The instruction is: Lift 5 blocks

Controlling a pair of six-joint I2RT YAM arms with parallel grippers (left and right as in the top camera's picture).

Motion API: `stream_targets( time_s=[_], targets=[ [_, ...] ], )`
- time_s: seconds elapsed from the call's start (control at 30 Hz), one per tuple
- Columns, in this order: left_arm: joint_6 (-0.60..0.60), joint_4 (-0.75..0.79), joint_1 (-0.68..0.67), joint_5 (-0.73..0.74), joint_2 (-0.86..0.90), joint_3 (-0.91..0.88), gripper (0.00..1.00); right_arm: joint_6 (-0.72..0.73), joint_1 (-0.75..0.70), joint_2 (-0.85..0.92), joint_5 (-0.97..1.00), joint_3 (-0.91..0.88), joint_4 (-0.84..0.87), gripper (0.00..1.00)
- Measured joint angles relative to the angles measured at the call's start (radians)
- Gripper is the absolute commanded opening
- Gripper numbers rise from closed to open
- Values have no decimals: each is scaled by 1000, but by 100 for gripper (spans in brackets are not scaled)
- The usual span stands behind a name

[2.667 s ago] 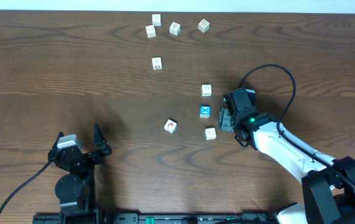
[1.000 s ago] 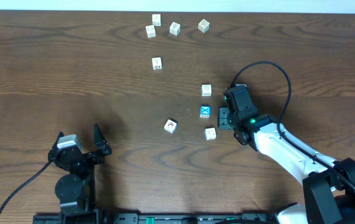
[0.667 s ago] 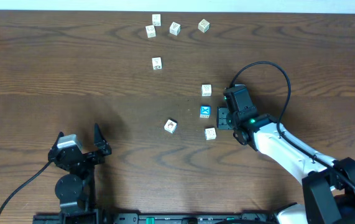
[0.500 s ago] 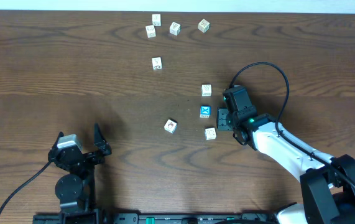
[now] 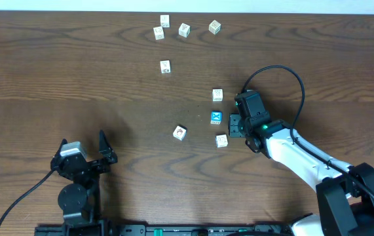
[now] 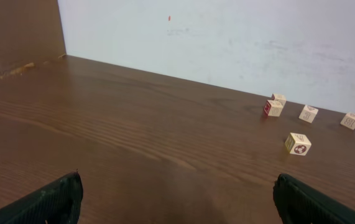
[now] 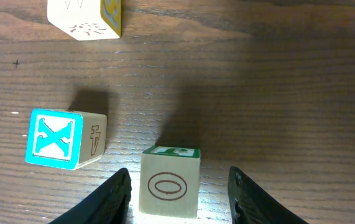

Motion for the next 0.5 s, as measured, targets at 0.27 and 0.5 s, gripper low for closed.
stream_targets(
  time_s=[0.27, 0.5],
  targets=[
    [0, 0, 0, 0, 0, 0, 98, -1, 0, 14, 0, 0, 3, 48],
    [0, 0, 0, 0, 0, 0, 98, -4, 0, 16, 0, 0, 8, 40]
  ],
)
